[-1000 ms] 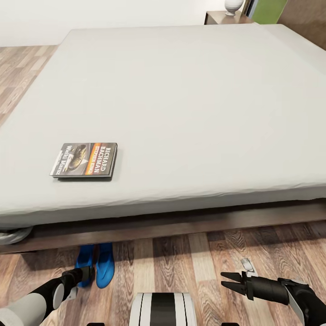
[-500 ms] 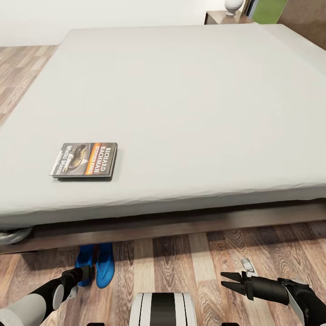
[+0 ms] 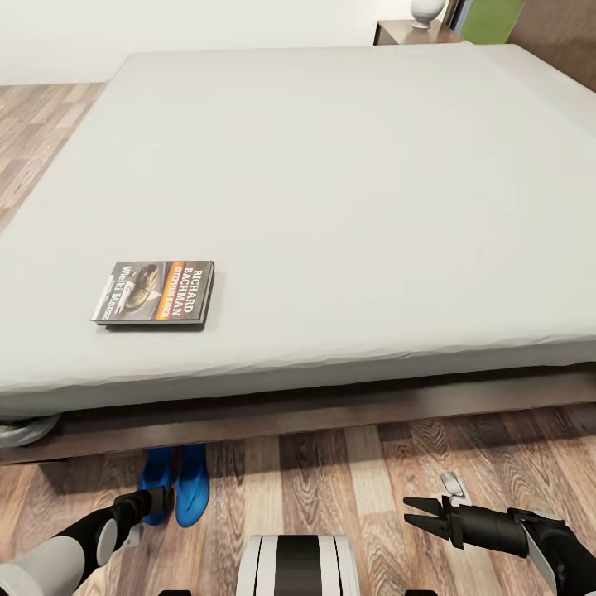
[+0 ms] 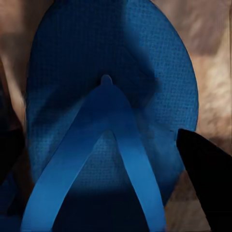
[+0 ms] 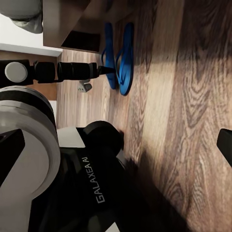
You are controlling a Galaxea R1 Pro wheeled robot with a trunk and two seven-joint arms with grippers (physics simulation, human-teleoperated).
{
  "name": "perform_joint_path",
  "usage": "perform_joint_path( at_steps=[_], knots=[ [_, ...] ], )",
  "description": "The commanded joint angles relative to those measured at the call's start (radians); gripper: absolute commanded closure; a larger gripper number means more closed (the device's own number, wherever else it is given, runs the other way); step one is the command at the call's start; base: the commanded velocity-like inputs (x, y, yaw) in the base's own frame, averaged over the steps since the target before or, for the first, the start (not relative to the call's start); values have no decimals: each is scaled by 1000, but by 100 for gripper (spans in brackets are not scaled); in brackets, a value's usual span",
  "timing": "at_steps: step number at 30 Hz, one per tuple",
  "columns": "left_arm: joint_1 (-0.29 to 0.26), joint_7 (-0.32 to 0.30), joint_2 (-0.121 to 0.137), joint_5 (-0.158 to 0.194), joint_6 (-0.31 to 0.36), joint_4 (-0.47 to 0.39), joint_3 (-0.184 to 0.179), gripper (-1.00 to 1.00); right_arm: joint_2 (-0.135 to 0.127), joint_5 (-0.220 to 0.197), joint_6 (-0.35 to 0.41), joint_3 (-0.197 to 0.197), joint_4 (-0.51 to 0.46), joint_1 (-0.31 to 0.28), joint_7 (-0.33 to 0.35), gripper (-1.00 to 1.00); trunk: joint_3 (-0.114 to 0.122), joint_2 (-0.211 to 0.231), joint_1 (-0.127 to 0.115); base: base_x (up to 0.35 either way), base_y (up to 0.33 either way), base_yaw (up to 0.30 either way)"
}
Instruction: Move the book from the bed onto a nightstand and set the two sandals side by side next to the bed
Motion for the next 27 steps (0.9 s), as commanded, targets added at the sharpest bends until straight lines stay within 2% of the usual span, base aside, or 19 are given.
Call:
perform_joint_path(
  at_steps=[1, 27],
  knots=[
    [0, -3, 0, -8, -12, -4, 2, -100, 0, -1, 11, -1, 0, 0, 3, -100, -1, 0, 0, 0, 0, 0],
    [1, -4, 1, -8, -12, -4, 2, -100, 0, -1, 11, -1, 0, 0, 3, -100, -1, 0, 0, 0, 0, 0]
  ],
)
